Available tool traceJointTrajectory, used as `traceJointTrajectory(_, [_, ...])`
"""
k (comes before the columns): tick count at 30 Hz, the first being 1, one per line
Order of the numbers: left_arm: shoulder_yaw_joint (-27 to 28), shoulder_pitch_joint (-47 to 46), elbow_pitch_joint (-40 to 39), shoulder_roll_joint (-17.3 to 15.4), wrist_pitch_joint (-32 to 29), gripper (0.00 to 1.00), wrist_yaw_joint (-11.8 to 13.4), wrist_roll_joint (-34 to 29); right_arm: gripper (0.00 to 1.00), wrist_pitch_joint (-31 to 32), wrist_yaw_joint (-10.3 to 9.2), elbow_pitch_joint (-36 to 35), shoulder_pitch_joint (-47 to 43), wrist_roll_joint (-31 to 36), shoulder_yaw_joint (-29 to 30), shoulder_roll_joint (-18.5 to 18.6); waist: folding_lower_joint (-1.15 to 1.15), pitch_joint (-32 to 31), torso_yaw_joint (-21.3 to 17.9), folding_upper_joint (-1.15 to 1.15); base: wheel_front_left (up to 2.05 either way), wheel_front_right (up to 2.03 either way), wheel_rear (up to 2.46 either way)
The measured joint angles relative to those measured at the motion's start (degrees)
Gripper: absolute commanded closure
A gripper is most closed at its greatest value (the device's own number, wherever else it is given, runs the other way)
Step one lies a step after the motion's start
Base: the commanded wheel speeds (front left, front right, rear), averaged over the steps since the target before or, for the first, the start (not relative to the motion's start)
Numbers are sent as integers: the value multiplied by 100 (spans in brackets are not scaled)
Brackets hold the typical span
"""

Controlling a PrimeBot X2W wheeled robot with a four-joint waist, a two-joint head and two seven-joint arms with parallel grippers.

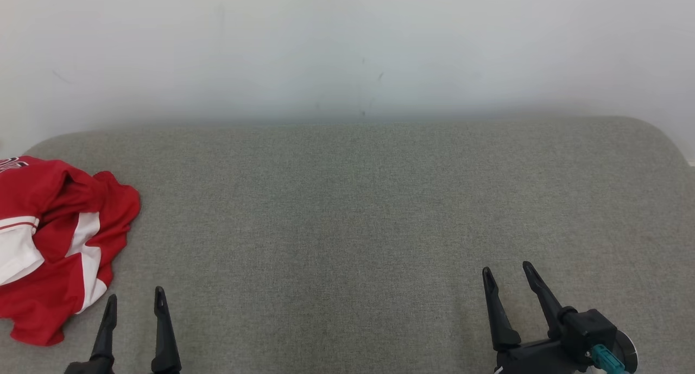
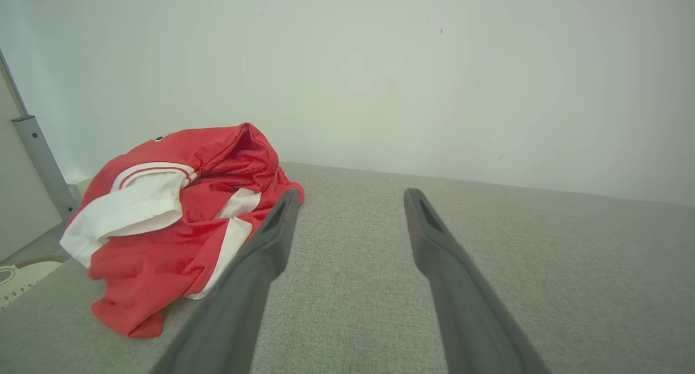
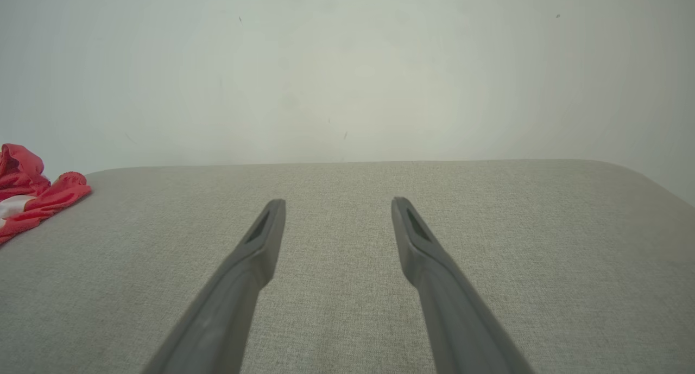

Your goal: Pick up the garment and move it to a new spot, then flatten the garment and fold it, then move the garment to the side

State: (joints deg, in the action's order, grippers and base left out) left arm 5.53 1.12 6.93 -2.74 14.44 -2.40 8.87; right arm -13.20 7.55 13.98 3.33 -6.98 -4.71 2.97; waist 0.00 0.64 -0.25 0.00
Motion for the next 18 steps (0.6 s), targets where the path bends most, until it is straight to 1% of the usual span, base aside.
traceJointTrajectory(8, [36,101,-19,-2,27,0,-113,-377,0,-135,0,-38,-110,168,47,-3,0,-24,11,0,0,0,0])
traceJointTrajectory(12, [73,120,-41,-1,44,0,-124,-533,0,-196,0,-43,-132,297,107,-5,0,-42,13,0,0,0,0])
traceJointTrajectory(18, [199,123,-15,-2,45,0,-169,-525,0,-196,0,-23,-159,287,197,-7,0,-66,0,0,0,0,0])
